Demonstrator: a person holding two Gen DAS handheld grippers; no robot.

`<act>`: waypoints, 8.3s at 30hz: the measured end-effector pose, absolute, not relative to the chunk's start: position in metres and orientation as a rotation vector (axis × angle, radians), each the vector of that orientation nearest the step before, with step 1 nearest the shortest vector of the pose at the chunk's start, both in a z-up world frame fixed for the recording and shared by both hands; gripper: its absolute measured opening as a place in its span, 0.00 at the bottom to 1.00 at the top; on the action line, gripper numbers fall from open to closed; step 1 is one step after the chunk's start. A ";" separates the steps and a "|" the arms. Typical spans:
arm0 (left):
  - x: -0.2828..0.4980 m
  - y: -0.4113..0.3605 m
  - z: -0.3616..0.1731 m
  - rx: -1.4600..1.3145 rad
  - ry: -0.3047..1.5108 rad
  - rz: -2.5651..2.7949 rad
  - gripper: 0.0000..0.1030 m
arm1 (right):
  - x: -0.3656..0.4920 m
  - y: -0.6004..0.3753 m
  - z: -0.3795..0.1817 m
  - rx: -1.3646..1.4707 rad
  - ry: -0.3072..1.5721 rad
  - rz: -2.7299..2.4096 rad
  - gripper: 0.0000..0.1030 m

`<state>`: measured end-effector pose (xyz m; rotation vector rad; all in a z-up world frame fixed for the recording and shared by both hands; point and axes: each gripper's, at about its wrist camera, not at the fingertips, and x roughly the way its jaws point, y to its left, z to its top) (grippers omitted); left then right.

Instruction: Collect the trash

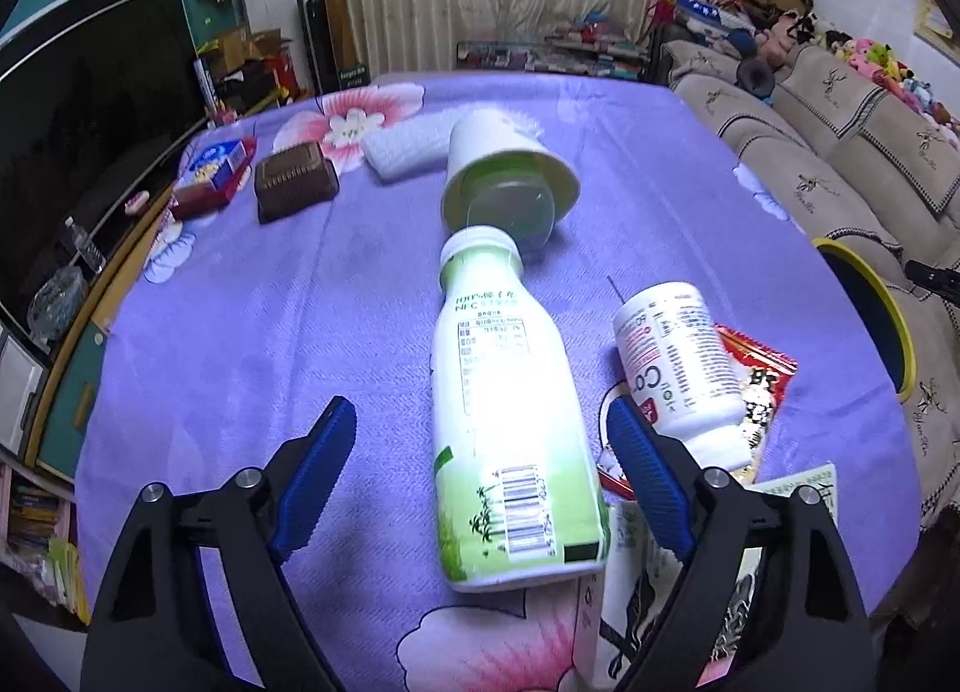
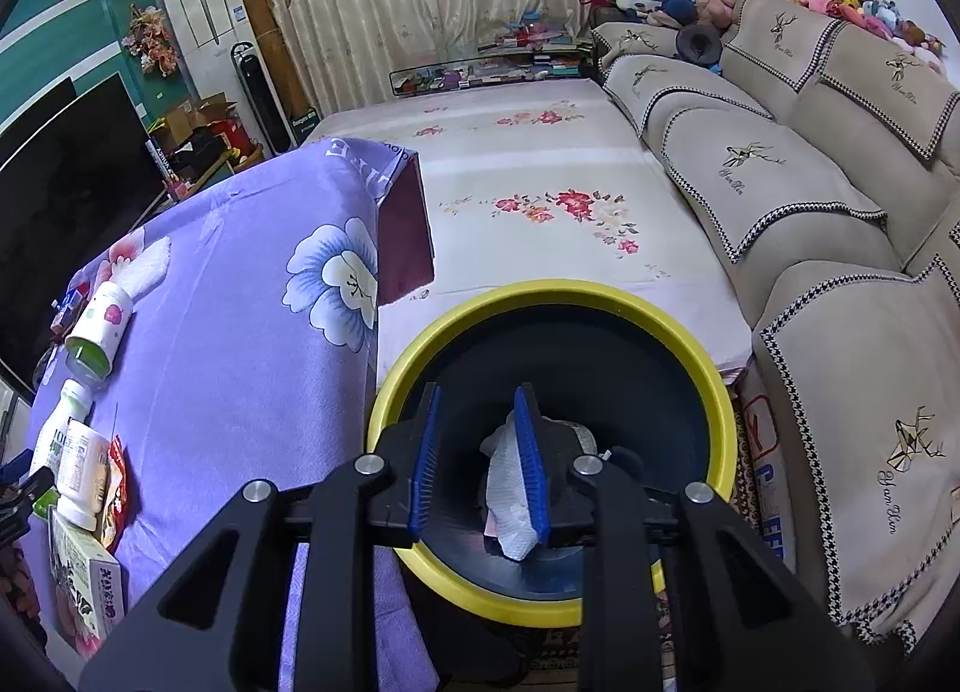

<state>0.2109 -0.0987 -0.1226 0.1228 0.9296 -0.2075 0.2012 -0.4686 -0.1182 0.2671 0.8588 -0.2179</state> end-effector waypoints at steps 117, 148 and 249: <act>0.159 0.036 -0.041 -0.021 0.634 0.031 0.91 | 0.268 -0.272 -0.165 0.016 0.926 0.078 0.46; 0.214 0.008 -0.053 0.031 0.685 0.100 0.91 | 0.277 -0.262 -0.177 -0.028 0.946 0.072 0.95; 0.120 0.078 -0.038 -0.011 0.594 0.051 0.91 | 0.245 -0.161 -0.136 0.134 0.899 0.186 0.48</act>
